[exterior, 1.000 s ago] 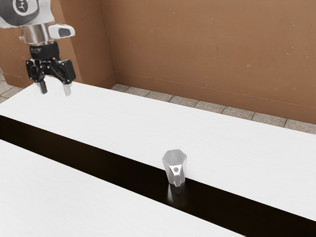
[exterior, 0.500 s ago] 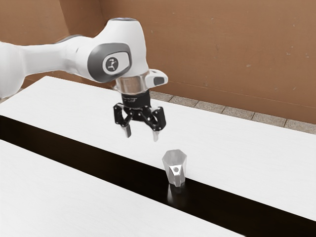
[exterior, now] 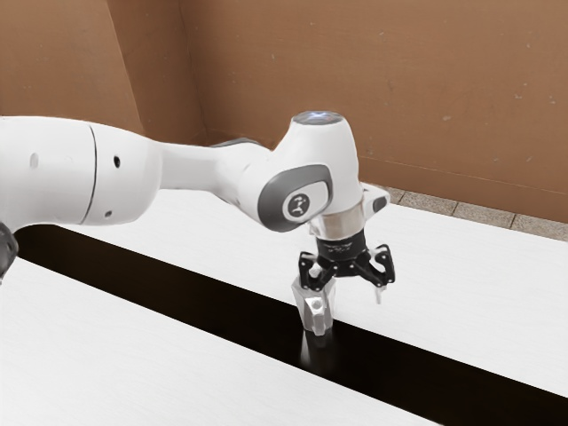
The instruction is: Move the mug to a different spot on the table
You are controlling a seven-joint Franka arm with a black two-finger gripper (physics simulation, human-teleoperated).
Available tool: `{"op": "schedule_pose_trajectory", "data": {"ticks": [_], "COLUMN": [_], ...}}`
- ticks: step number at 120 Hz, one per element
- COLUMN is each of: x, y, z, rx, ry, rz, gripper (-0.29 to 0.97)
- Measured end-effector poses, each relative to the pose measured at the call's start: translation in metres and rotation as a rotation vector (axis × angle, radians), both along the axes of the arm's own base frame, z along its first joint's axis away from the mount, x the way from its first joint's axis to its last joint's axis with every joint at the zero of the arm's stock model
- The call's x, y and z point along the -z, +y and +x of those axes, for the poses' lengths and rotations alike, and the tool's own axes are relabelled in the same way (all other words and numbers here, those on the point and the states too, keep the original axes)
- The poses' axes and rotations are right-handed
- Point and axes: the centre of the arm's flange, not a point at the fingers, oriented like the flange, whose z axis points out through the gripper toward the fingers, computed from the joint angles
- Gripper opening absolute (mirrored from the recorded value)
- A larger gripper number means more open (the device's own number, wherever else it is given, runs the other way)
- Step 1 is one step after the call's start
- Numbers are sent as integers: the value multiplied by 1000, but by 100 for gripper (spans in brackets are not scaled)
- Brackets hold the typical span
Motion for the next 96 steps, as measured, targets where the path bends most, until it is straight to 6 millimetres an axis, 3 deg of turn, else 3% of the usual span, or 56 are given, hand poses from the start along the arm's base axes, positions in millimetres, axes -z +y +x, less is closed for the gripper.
{"op": "schedule_pose_trajectory", "data": {"ticks": [22,41,76,96], "x": [28,55,75,90], "y": [11,16,42,42], "z": [17,17,16,17], "rx": [-115,-189,-290,-326], "ry": [-36,-22,-24,-25], "rz": [43,75,139,146], "gripper": [66,66,65,64]}}
